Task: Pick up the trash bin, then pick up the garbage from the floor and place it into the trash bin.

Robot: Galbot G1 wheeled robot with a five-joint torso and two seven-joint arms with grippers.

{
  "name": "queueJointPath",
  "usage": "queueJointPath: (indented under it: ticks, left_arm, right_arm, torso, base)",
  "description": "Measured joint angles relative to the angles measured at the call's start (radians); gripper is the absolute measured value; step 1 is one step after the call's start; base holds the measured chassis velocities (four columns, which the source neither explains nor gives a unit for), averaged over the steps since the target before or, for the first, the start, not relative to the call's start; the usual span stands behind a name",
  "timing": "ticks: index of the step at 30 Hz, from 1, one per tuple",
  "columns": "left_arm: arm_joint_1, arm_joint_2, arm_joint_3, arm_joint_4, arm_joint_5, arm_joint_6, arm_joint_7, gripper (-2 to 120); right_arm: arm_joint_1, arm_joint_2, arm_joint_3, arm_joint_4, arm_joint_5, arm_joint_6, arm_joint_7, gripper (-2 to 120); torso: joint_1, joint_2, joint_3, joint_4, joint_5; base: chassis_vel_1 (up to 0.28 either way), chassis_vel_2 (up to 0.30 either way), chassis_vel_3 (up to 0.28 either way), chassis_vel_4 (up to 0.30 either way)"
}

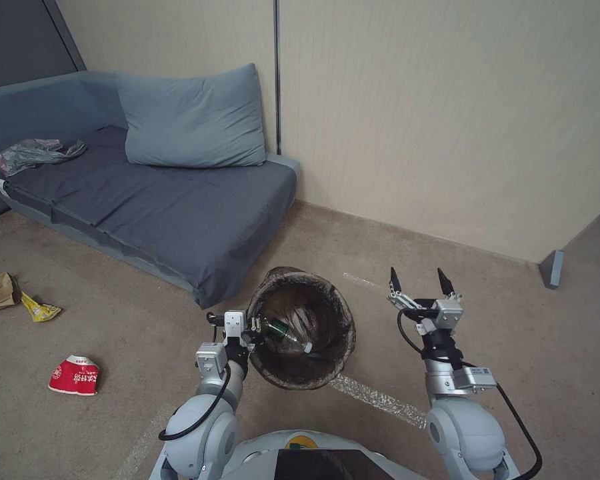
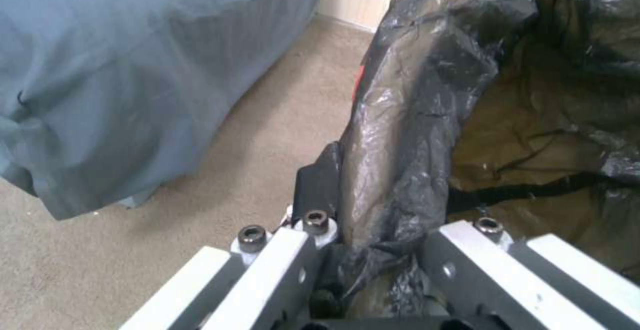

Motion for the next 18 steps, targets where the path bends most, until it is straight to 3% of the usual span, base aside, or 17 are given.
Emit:
queueJointPath:
  ticks: [18]
  left_arm:
    - [0.022, -0.007, 0.005, -0.022, -0.018, 0.041, -0.019, 3]
  right_arm:
    - [0.047, 0.004, 0.008, -0.058, -0.038, -0.013, -0.012, 100]
  torso:
    - [0.0, 0.0, 0.0, 0.0, -0.0001]
  base:
    - [0.021, 0.023, 0.023, 0.024]
